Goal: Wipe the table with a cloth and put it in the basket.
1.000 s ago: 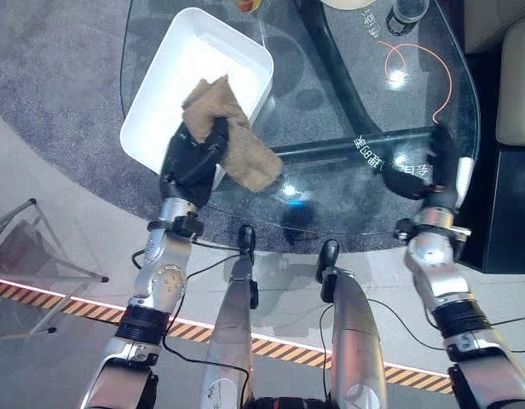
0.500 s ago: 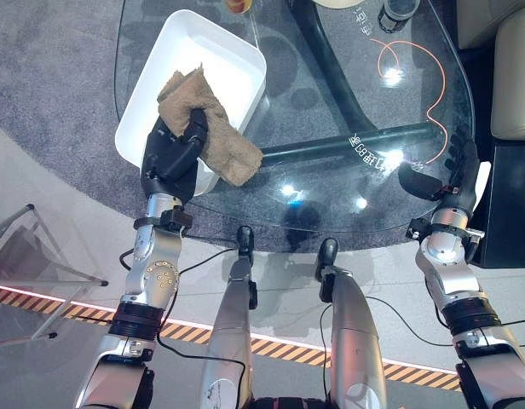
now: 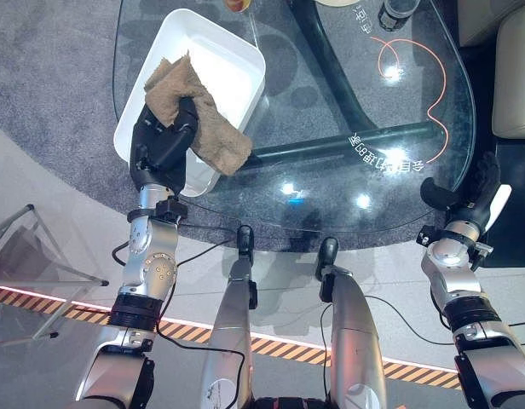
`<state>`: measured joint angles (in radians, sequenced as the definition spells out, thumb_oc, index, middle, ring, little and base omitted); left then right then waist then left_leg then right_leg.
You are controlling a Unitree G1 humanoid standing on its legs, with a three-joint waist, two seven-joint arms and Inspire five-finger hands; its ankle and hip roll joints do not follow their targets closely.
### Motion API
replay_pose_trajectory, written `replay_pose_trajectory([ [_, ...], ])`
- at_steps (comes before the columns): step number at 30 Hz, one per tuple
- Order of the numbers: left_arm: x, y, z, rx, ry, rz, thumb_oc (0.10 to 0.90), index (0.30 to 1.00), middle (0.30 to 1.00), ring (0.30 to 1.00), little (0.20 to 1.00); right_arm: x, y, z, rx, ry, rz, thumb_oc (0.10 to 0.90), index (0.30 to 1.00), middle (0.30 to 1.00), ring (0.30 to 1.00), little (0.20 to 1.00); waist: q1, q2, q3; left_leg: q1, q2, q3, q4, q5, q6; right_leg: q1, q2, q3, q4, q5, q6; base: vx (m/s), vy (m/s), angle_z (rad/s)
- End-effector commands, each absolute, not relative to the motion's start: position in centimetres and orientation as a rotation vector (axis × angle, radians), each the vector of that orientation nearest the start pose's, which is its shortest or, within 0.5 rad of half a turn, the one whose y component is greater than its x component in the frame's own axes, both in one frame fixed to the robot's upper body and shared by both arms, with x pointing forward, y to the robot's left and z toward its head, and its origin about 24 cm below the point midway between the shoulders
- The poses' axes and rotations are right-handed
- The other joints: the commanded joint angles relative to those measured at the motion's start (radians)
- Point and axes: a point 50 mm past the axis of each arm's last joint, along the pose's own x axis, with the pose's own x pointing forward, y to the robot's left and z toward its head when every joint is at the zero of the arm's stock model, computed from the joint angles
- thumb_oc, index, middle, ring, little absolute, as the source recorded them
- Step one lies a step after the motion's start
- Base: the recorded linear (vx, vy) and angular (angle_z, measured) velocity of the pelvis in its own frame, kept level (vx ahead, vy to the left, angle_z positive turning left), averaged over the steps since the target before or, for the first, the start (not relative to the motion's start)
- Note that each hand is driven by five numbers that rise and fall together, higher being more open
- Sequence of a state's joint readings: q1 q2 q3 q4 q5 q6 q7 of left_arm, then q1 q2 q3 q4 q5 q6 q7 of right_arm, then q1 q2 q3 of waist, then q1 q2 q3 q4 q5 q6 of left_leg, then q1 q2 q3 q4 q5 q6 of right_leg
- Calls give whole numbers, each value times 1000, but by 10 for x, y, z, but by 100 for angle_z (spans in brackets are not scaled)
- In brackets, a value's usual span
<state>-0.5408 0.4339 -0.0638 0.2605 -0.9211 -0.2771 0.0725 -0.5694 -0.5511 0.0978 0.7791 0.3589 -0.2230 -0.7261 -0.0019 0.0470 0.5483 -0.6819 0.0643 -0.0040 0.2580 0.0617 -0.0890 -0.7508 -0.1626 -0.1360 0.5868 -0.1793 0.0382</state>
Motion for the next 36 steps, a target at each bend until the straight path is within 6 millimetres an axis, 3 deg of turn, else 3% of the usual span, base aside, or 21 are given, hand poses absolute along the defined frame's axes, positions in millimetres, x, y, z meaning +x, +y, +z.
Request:
replay_pose_trajectory([
  [1,323,227,262,-454,-912,-16,100,300,300,300,200,326,-326,129,-128,-241,-1012,800,900,900,900,900,7,-7,-28,18,-59,53,103,-104,45,57,61,-11,-151,118,33,0,0,0],
  [7,325,231,271,-406,-923,38,100,300,300,300,200,323,-339,119,-136,-170,-1064,800,900,900,900,900,8,-4,-28,16,-58,54,104,-104,46,56,61,-9,-154,118,31,0,0,0],
  [18,338,245,296,-201,-899,247,100,300,300,300,200,303,-368,77,-167,91,-1130,800,900,900,900,900,2,5,-28,11,-50,59,109,-103,49,51,65,2,-155,118,27,0,0,0],
  [25,347,255,310,-14,-869,424,100,300,300,300,200,294,-374,61,-324,239,-1092,800,900,900,900,900,-10,8,-28,11,-45,65,111,-100,48,49,65,7,-157,121,28,0,0,0],
  [36,362,272,308,215,-737,613,100,300,300,300,200,289,-373,45,-379,360,-1006,800,900,900,900,900,-35,7,-28,14,-36,76,104,-94,42,43,70,19,-160,120,25,-1,2,0],
])
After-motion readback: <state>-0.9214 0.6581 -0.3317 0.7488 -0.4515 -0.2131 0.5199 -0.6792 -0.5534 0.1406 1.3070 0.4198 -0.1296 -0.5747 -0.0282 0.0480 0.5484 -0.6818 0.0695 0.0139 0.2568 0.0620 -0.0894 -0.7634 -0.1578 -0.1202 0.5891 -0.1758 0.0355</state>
